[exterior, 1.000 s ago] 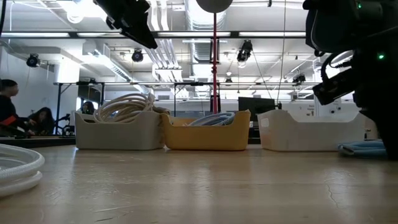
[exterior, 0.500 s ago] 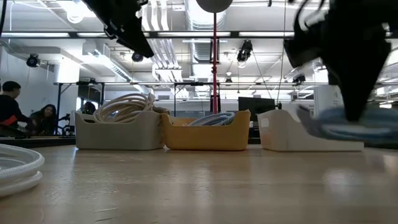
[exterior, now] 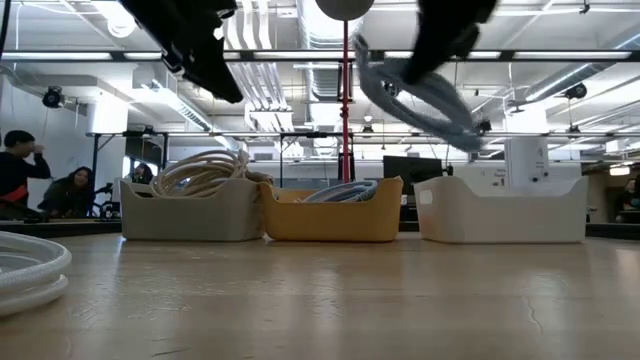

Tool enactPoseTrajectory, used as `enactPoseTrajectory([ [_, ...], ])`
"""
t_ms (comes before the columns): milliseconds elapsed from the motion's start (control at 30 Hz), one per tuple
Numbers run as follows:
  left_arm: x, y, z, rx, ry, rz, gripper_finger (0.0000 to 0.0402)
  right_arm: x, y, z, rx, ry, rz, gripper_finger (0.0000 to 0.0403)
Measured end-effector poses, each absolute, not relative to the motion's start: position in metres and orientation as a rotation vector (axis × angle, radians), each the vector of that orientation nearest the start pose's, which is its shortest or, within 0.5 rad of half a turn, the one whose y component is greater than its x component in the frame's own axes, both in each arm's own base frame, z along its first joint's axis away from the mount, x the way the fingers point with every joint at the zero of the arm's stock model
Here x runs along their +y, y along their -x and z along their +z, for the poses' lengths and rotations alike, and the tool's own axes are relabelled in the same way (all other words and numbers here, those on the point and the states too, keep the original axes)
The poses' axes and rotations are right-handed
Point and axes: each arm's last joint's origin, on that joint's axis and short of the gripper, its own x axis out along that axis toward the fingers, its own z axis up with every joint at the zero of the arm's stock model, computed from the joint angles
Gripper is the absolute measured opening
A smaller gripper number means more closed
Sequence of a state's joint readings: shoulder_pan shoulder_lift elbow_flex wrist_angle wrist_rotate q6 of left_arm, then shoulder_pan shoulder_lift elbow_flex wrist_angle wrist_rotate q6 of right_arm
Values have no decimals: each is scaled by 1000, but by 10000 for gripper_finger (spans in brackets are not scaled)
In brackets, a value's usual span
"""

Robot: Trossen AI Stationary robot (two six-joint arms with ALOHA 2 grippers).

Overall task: Sort HDMI cables
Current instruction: Put the blue hdmi cable into the orange bin

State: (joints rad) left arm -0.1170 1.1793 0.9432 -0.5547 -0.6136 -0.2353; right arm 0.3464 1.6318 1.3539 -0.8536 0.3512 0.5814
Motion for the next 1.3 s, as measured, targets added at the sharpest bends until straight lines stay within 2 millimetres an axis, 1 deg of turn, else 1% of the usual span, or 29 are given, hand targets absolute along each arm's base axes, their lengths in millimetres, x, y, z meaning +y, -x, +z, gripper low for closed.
enactPoseTrajectory([
  [100, -14, -236, 284, 677, -62, 543, 172, 88, -321, 285, 917, -48, -390, 32],
  [167, -16, -236, 284, 675, -64, 535, 172, 77, -328, 290, 862, -11, -432, 32],
  [267, -18, -236, 284, 673, -66, 526, 172, 59, -340, 294, 776, -8, -463, 33],
  [367, -19, -236, 284, 671, -67, 523, 172, 41, -350, 292, 711, -11, -489, 33],
  [467, -19, -236, 284, 671, -70, 525, 172, 25, -358, 283, 670, -17, -520, 33],
  [533, -19, -236, 284, 671, -72, 528, 172, 15, -358, 277, 682, -21, -544, 33],
  [633, -19, -236, 284, 670, -73, 528, 172, 5, -361, 269, 677, -53, -581, 34],
  [733, -19, -236, 284, 669, -73, 528, 172, -3, -367, 254, 691, -91, -617, 34],
  [900, -19, -236, 284, 669, -75, 531, 172, -7, -382, 232, 710, -129, -647, 34],
  [1033, -19, -236, 284, 671, -77, 532, 172, -9, -388, 211, 757, -160, -667, 34],
  [1200, -19, -236, 284, 671, -77, 532, 172, -10, -393, 197, 805, -195, -626, 34],
  [1300, -19, -236, 284, 670, -76, 532, 172, -11, -396, 188, 819, -190, -633, 34],
])
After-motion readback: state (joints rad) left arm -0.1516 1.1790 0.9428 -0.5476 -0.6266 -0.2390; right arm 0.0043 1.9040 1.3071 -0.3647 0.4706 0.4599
